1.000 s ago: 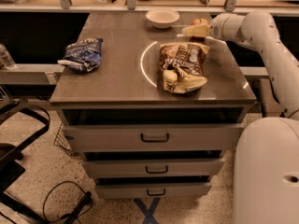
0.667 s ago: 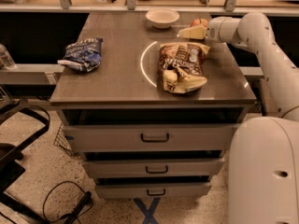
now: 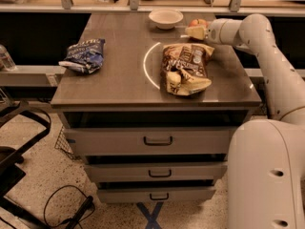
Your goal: Move apple near blue chip bag
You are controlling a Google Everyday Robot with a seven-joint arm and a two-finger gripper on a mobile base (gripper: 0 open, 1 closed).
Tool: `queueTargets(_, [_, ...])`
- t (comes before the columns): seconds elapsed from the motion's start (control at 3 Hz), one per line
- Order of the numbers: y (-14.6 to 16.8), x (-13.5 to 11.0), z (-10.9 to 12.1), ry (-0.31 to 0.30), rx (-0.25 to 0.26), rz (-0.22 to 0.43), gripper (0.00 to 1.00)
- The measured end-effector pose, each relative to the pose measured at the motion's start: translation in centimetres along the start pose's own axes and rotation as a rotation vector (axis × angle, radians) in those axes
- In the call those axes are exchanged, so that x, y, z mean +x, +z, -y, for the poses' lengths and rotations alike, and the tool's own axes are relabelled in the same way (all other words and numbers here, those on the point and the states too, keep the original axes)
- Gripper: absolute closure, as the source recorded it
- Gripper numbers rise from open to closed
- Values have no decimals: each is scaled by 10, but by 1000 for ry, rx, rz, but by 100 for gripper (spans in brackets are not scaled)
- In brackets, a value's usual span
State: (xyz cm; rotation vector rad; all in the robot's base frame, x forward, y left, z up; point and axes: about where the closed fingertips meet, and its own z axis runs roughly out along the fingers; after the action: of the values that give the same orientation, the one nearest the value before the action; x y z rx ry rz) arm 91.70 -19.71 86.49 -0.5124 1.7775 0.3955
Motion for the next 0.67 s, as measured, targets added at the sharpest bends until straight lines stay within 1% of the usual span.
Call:
queueTargets(0.33, [4,2,-4,1,-7,-3,72])
queueTargets(0.67, [7,3,-5,2,-10,-4,94])
